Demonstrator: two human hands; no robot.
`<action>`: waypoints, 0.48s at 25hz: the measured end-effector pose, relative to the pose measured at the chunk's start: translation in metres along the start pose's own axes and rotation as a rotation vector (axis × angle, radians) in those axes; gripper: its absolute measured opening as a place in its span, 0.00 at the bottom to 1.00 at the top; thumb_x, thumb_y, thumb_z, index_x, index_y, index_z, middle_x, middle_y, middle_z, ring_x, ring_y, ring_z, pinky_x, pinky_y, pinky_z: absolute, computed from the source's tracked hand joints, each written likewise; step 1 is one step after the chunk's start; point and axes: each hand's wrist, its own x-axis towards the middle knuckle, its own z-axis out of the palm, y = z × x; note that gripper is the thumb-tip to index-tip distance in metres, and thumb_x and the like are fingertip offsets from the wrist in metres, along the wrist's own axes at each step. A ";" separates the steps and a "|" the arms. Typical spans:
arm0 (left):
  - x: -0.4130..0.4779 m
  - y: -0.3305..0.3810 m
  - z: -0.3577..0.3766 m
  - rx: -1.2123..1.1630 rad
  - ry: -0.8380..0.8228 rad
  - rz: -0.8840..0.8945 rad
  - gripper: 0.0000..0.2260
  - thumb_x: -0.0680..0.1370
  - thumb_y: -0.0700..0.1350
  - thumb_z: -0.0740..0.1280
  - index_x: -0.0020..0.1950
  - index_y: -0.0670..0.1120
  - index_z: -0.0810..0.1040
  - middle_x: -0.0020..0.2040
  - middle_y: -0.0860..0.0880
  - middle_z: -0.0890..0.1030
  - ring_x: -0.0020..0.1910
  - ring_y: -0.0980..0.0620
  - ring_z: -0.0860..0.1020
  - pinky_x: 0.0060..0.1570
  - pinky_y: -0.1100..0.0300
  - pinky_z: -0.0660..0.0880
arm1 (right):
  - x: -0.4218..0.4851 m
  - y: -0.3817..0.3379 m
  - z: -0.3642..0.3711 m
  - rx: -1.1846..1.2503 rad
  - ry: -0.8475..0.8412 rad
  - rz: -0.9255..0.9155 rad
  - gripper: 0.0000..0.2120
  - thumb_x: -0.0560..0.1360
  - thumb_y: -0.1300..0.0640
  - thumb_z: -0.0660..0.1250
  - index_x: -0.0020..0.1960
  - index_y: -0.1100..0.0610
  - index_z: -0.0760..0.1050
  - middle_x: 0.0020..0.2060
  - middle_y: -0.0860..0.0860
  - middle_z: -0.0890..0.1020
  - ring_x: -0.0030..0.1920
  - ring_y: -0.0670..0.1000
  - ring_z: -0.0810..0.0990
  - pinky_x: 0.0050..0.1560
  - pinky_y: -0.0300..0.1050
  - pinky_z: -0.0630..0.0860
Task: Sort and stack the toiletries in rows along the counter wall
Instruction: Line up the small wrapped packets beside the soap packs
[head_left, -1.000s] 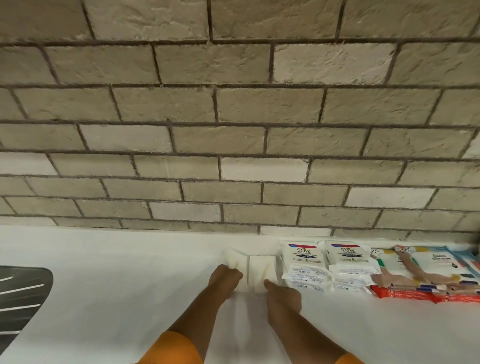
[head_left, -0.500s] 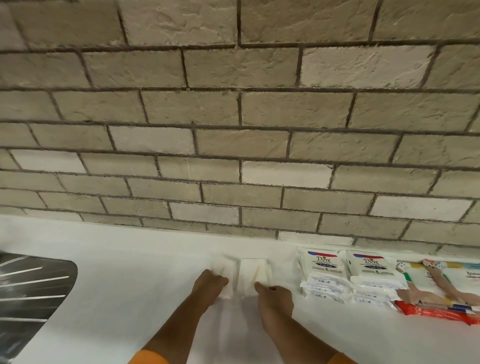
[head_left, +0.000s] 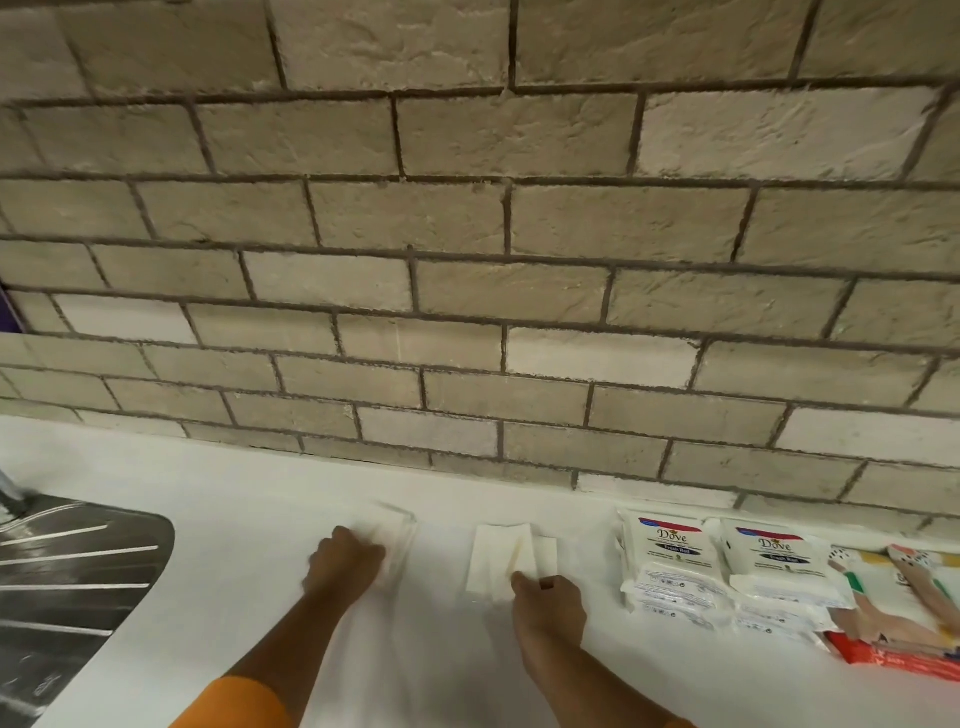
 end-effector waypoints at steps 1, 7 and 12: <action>-0.003 0.002 -0.002 0.020 0.017 0.000 0.24 0.74 0.55 0.66 0.65 0.43 0.71 0.63 0.42 0.76 0.64 0.39 0.73 0.62 0.47 0.72 | 0.002 0.000 -0.003 0.000 0.007 -0.013 0.10 0.73 0.50 0.72 0.40 0.57 0.78 0.36 0.53 0.82 0.41 0.56 0.82 0.47 0.51 0.82; -0.002 0.006 -0.002 0.074 0.028 -0.002 0.24 0.75 0.56 0.64 0.69 0.47 0.69 0.65 0.44 0.74 0.66 0.42 0.70 0.63 0.44 0.68 | 0.008 0.002 -0.010 -0.052 -0.058 -0.041 0.16 0.67 0.45 0.73 0.41 0.57 0.75 0.37 0.54 0.83 0.37 0.57 0.84 0.40 0.54 0.84; -0.017 0.011 0.012 0.061 0.184 0.048 0.31 0.75 0.61 0.65 0.74 0.49 0.65 0.71 0.43 0.70 0.70 0.40 0.66 0.65 0.40 0.64 | 0.012 0.001 -0.027 -0.202 -0.129 -0.175 0.21 0.71 0.40 0.69 0.49 0.57 0.71 0.45 0.55 0.82 0.38 0.57 0.84 0.33 0.51 0.84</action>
